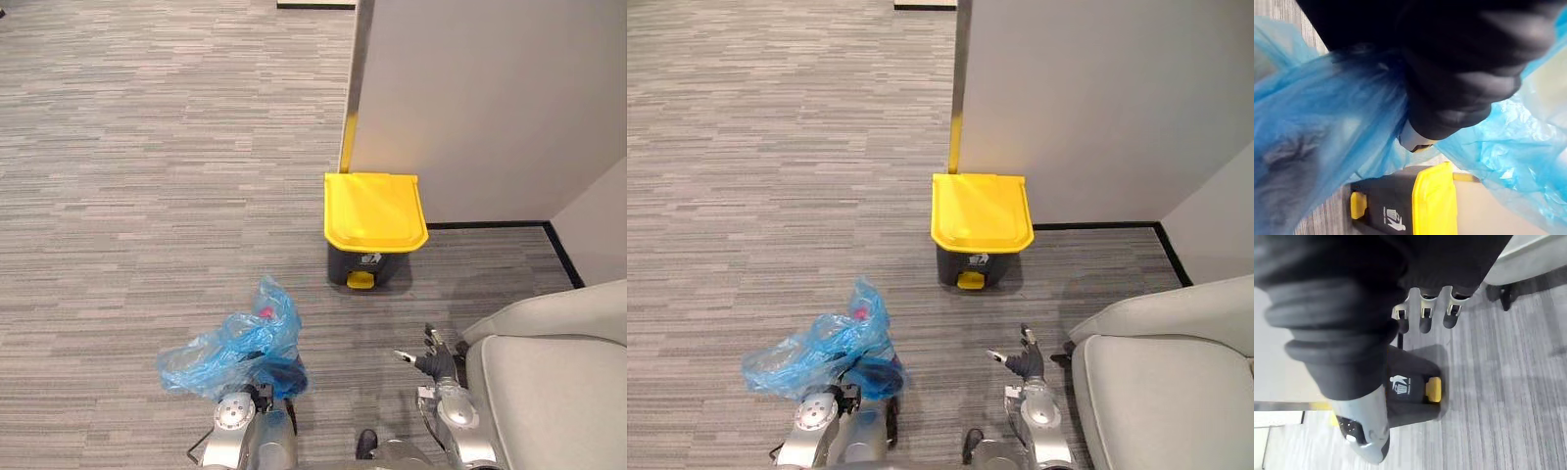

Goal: Gather rubbish on tea table into small bin, then transfer packed bag to large trash can.

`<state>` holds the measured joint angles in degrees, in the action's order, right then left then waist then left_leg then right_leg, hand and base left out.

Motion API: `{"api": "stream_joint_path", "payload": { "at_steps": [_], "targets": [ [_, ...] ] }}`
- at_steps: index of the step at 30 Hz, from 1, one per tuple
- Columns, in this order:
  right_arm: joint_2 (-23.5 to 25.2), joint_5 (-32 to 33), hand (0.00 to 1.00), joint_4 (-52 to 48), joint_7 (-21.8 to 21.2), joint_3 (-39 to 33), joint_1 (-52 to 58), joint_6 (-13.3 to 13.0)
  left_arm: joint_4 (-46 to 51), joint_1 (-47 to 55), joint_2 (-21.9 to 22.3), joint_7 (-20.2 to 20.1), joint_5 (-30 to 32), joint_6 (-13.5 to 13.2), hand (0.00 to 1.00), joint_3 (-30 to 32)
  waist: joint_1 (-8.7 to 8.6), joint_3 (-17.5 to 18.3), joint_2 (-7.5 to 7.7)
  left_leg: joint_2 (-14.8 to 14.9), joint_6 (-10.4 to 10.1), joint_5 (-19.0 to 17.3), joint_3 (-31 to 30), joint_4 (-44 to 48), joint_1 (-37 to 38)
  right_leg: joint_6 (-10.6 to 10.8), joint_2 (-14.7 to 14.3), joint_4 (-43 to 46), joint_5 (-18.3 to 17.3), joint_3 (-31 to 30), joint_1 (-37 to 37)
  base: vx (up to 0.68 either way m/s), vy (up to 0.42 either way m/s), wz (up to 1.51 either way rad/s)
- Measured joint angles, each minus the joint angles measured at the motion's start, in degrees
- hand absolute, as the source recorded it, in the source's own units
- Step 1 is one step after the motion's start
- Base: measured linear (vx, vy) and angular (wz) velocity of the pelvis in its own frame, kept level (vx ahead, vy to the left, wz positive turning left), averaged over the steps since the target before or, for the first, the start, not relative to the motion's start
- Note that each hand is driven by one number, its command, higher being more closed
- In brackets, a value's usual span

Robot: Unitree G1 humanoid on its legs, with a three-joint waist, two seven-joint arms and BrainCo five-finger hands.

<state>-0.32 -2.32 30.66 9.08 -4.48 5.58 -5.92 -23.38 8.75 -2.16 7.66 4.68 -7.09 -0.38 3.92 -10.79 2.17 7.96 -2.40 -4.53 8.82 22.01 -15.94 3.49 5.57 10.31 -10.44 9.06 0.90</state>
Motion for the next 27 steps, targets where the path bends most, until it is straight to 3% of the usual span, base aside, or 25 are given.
{"api": "stream_joint_path", "payload": {
  "at_steps": [4, 6, 7, 9, 10, 11, 14, 16, 17, 18, 20, 22, 23, 25, 26, 27],
  "targets": [
    [-0.04, -0.02, 0.0, 1.7, -0.07, 0.02, -2.78, -0.19, -0.4, 0.13, -2.08, 0.11, 0.0, 0.07, 1.0, 0.14, 0.25, 0.13, 0.07, -1.35, 1.91, -3.54, 2.55, 3.27, 0.19, 1.46, 2.12, 0.07, 0.18, -2.93, 0.21, 0.17, 0.17, -0.25],
    [-0.13, -0.1, 0.0, 3.13, -0.34, 0.0, -4.14, -0.25, -0.46, 0.95, -2.56, 0.12, -0.01, 0.22, 1.0, 0.12, 0.36, 0.08, 0.1, -1.83, 1.88, -9.01, 4.06, 3.83, 2.02, 4.46, 3.43, 8.36, -1.94, -6.07, -2.99, 0.09, 0.151, -0.6],
    [-0.13, -0.1, 0.0, 3.47, -0.35, 0.01, -4.17, -0.24, -0.46, 1.4, -2.64, 0.11, 0.0, 0.28, 1.0, 0.01, 0.14, 0.06, -0.04, -1.93, 2.18, -9.51, 4.55, 3.66, 2.85, 4.51, 3.75, 12.23, -1.97, -6.54, -4.63, 0.1, 0.142, -0.63],
    [-0.12, -0.56, 0.0, 4.56, -0.36, 0.44, -2.88, -0.07, -0.47, 2.38, -2.9, 0.1, -0.05, 0.29, 1.0, -0.36, -0.3, 0.04, 0.65, -3.65, 2.82, -10.63, 6.45, 1.36, 7.53, 4.29, 6.54, 28.2, 0.07, -6.85, -11.2, 0.14, 0.111, -0.38],
    [-0.07, -0.56, 0.0, 4.58, -0.35, 0.43, -2.31, 0.09, -0.46, 2.47, -3.03, 0.11, -0.05, 0.3, 1.0, -0.71, -0.46, -0.01, 0.72, -4.0, 3.15, -10.93, 6.46, 0.73, 8.81, 3.31, 7.1, 31.71, 1.54, -6.57, -12.54, 0.17, 0.062, -0.11],
    [0.03, -0.63, 0.0, 4.57, -0.4, 0.67, -1.26, 0.16, -0.4, 2.69, -3.14, 0.1, -0.04, 0.33, 1.0, -1.54, -1.45, -0.12, 0.49, -4.01, 3.34, -11.33, 6.41, -0.36, 10.72, 2.25, 7.27, 35.47, 0.74, -5.36, -14.25, 0.16, 0.03, -0.04],
    [0.0, -0.67, 0.0, 4.23, -0.44, 1.37, -1.46, 0.19, -0.14, 2.35, -3.79, 0.1, -0.06, 0.33, 1.0, -1.58, -2.89, 0.23, 0.94, -3.53, 3.03, -11.73, 5.2, -2.37, 12.43, 0.21, 5.89, 32.56, -3.64, 0.48, -18.78, 0.21, -0.036, 0.15],
    [-0.15, -0.66, 0.0, 4.53, -0.42, 1.19, -1.52, 0.17, -0.14, 2.34, -3.65, -0.02, -0.07, 0.34, 1.0, -1.49, -3.09, 0.13, 0.78, -2.14, 2.39, -12.32, 4.96, -2.32, 13.94, -0.58, 3.03, 25.32, -3.23, 2.62, -20.28, 0.25, -0.108, 0.21],
    [-0.14, -0.66, 0.0, 4.64, -0.41, 1.18, -1.36, 0.16, -0.24, 2.35, -3.72, -0.02, -0.08, 0.34, 1.0, -1.43, -3.2, 0.26, 1.0, -1.91, 1.22, -12.22, 4.85, -1.84, 14.54, -0.79, 1.58, 19.23, -1.35, 2.87, -20.14, 0.43, -0.181, 0.32],
    [-0.95, -0.67, 0.0, 5.69, -0.38, 0.94, -1.36, 0.16, -1.45, 1.59, -3.03, -0.08, -0.08, 0.39, 1.0, -1.43, -3.31, 0.67, 1.26, -2.29, -0.5, -13.32, 2.54, -0.91, 15.79, -3.77, 0.1, 13.35, 6.92, 2.34, -18.23, 0.39, -0.13, 0.21],
    [-2.44, -0.66, 0.0, 6.14, -0.37, 0.85, -2.15, 0.2, -1.63, 1.2, -2.23, -0.18, -0.05, 0.17, 1.0, -1.27, -2.97, 0.94, -1.22, -0.78, -1.81, -12.52, 1.11, -2.43, 16.08, -4.68, -1.75, 12.12, 6.61, 2.89, -17.52, 0.39, -0.105, 0.02],
    [-2.61, -0.66, 0.0, 6.05, -0.38, 0.37, -2.63, 0.23, -1.68, 0.35, -1.64, -0.19, -0.01, 0.24, 1.0, -1.28, -3.43, 0.74, -2.61, -0.34, -3.03, -11.58, -0.33, -3.66, 17.59, -4.75, -2.02, 12.25, 4.54, 4.05, -16.42, 0.36, -0.109, 0.17],
    [-2.88, -0.64, 0.0, 6.02, -0.39, -0.13, -2.35, 0.24, -1.63, -0.11, -1.21, -0.22, 0.0, 0.23, 1.0, -1.26, -3.35, 0.54, -2.92, 0.15, -3.4, -11.35, -1.08, -2.04, 17.6, -4.74, -2.29, 11.79, 4.04, 4.6, -15.0, 0.3, -0.091, 0.32],
    [-2.13, -0.55, 0.0, 3.11, -0.37, 0.07, 0.06, 0.21, -1.17, -0.46, -0.07, -0.28, 0.0, 0.25, 1.0, -1.22, -3.16, 0.43, -3.0, 2.2, -5.17, -9.2, -2.37, 11.85, 14.02, -4.84, -3.1, 8.29, 3.35, 6.74, -8.59, 0.27, -0.068, 0.35],
    [-1.96, -0.54, 0.0, 1.21, -0.39, 0.35, 1.11, 0.1, -0.58, -0.28, 0.31, -0.35, 0.0, 0.25, 1.0, -1.22, -2.98, 0.37, -2.77, 3.23, -5.18, -6.64, -2.3, 18.63, 11.3, -4.85, -3.26, 6.54, 3.35, 6.79, -6.18, 0.23, -0.016, 0.11],
    [-1.33, -0.46, 0.0, -0.12, -0.35, 0.59, 1.26, -0.08, 0.54, 0.32, 0.49, -0.41, -0.02, 0.23, 1.0, -1.25, -2.49, 0.3, -2.48, 5.01, -3.87, -7.23, -1.37, 25.08, 7.84, -4.86, -3.37, 4.36, 3.34, 6.64, -3.85, 0.2, 0.019, -0.04]
  ]
}}
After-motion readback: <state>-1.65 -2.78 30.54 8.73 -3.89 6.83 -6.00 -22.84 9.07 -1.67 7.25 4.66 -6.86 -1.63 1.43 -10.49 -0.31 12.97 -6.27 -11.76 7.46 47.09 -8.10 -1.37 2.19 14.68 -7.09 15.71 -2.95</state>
